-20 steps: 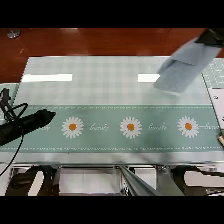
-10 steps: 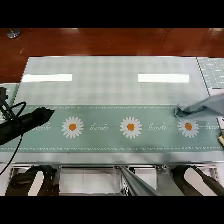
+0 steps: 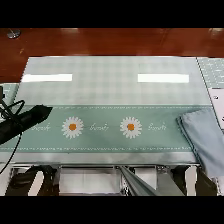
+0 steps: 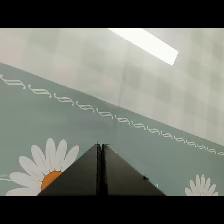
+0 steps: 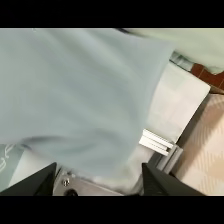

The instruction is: Fold the shirts.

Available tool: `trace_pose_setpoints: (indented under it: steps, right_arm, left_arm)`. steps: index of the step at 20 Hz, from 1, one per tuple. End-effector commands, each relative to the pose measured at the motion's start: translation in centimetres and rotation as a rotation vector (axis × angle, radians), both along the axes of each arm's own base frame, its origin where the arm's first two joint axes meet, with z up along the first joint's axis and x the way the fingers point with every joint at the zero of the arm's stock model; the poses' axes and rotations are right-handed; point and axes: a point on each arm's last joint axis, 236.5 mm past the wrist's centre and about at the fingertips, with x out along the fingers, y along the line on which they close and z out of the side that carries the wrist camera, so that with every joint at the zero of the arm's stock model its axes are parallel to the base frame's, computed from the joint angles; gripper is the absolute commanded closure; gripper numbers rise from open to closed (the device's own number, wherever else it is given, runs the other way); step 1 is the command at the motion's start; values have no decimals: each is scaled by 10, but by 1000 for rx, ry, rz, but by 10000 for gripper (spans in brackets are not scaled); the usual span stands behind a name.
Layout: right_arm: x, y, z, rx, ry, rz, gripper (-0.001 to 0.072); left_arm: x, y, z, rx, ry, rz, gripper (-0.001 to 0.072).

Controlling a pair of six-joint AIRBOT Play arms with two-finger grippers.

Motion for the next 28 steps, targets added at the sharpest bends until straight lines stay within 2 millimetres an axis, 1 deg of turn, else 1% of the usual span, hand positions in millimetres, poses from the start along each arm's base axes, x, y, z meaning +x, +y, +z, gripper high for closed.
trace_pose_setpoints:
  steps: [1, 2, 3, 4, 5, 6, 7, 8, 9, 10, 11, 12, 13, 14, 15, 16, 17, 18, 19, 20, 21, 23, 28]
  right_arm:
    - [46, -13, 2, 11, -164, 54, 99]
    - [86, -11, 15, 58, -301, 76, 125]
    - [131, -4, 34, 125, -444, 118, 248]
    - [181, 12, 58, 208, -578, 212, 360]
    - [228, 38, 82, 296, -677, 340, 489]
    - [266, 71, 103, 358, -732, 505, 650]
    - [301, 113, 120, 389, -757, 693, 688]
    - [325, 155, 129, 397, -750, 852, 688]
    - [345, 199, 131, 385, -733, 1002, 688]
    - [358, 235, 125, 368, -707, 1103, 688]
    - [368, 267, 109, 339, -669, 1177, 688]
    - [372, 285, 85, 310, -595, 1216, 688]
    - [372, 292, 52, 277, -479, 1228, 688]
    - [369, 289, 20, 248, -360, 1216, 688]
    - [363, 279, -11, 228, -238, 1200, 688]
    - [356, 269, -36, 229, -143, 1167, 688]
    - [351, 260, -52, 229, -85, 1127, 688]
    - [351, 253, -61, 227, -57, 1098, 688]
    - [354, 251, -63, 222, -63, 1091, 688]
    - [359, 251, -60, 209, -88, 1094, 688]
    - [360, 248, -57, 195, -92, 1096, 688]
    - [360, 251, -54, 207, -106, 1078, 688]
    - [360, 251, -54, 207, -105, 1078, 688]
  left_arm:
    - [6, 3, 9, 11, -29, 6, 686]
    - [9, -1, 18, 9, -34, -16, 686]
    - [16, -6, 31, -6, -54, -40, 687]
    - [26, -14, 50, -15, -93, -77, 687]
    - [38, -22, 73, -21, -137, -113, 687]
    - [53, -31, 101, -17, -179, -155, 687]
    - [66, -44, 129, -6, -217, -206, 687]
    - [77, -59, 154, 18, -254, -278, 688]
    - [86, -75, 172, 55, -271, -349, 688]
    - [93, -91, 178, 120, -262, -424, 689]
    - [100, -100, 172, 191, -223, -468, 689]
    - [107, -103, 153, 276, -155, -488, 688]
    - [113, -99, 123, 350, -69, -482, 688]
    - [116, -91, 90, 408, 30, -471, 687]
    - [116, -80, 53, 439, 143, -451, 687]
    - [115, -73, 24, 449, 226, -445, 686]
    - [117, -71, 4, 440, 280, -445, 686]
    - [120, -71, -4, 429, 300, -445, 686]
    - [122, -72, -8, 429, 306, -448, 686]
    - [122, -72, -9, 430, 306, -449, 686]
    - [121, -71, -10, 437, 313, -452, 686]
    - [116, -72, -12, 435, 333, -461, 686]
    - [117, -72, -13, 435, 334, -461, 686]
